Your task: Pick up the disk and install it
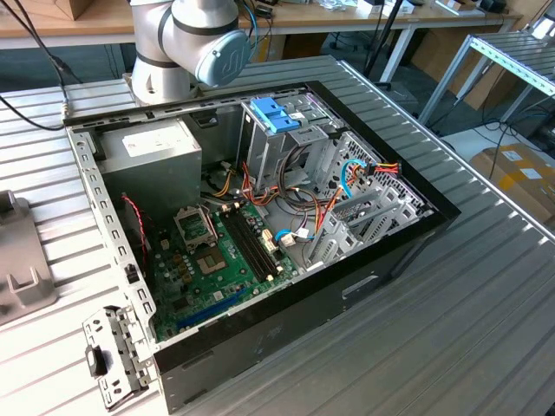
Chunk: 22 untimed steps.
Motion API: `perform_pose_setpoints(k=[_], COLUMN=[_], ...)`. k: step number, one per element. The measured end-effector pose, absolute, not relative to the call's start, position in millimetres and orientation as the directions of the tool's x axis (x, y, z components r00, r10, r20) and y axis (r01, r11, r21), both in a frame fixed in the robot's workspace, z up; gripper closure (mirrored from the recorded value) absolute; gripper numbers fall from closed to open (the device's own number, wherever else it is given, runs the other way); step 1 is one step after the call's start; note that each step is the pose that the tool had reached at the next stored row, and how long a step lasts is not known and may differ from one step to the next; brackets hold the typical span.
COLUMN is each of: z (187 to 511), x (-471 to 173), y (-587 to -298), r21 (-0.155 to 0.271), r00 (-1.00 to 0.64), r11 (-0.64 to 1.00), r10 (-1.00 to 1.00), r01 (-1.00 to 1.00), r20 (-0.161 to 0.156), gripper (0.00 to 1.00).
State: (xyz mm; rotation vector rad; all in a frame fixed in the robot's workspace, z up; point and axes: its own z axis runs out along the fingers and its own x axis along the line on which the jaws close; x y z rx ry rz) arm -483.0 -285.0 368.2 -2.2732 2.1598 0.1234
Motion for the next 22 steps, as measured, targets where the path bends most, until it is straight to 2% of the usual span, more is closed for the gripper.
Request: perform_pose_setpoints(k=[22], z=[382], x=[-483], y=[-285], r21=[0.052], r00=[0.050], r11=[-0.053], r10=[-0.997], r01=[-0.997], r20=[-0.059], gripper=[0.63])
